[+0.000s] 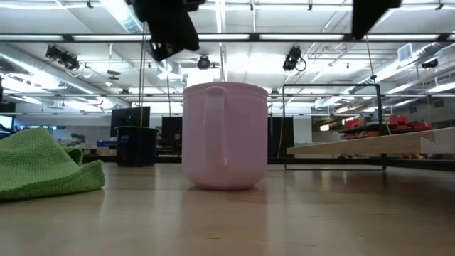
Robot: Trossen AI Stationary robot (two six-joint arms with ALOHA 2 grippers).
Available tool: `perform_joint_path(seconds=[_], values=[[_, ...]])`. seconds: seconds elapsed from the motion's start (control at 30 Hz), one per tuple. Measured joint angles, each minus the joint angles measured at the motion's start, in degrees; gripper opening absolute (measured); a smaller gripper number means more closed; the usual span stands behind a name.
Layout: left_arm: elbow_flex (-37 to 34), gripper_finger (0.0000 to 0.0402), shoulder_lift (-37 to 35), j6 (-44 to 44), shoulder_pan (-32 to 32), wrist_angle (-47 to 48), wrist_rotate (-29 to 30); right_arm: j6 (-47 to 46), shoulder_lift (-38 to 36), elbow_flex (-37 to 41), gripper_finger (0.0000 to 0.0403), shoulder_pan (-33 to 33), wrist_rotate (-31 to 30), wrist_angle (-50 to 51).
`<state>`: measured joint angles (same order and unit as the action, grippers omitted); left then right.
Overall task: Stack small to large cups/mugs on shelf
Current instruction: Put the purple mug on the shelf
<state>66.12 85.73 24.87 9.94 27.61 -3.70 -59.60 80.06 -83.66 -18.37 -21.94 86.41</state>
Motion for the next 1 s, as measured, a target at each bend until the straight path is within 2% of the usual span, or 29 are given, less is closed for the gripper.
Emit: perform_joint_path(seconds=[0.2, 0.4, 0.63, 1.0], values=[[6.85, 0.005, 9.48, 2.19, 0.99, 6.24, -0.1, -5.89, -5.5, 6.61, 0.0095, -6.26, 0.99, -4.63], [11.81, 0.005, 15.58, 3.31, 1.32, 7.06, -1.05, -7.0, -7.8, 10.08, 0.0095, -9.84, 0.99, -8.44], [15.26, 0.005, 18.88, 4.0, 1.28, 12.05, -1.11, -7.01, -7.84, 13.25, 0.0095, -11.48, 1.04, -12.65], [15.33, 0.005, 20.09, 4.93, 1.1, 13.5, -1.03, -6.86, -7.79, 14.78, 0.0095, -11.47, 1.03, -14.77]])
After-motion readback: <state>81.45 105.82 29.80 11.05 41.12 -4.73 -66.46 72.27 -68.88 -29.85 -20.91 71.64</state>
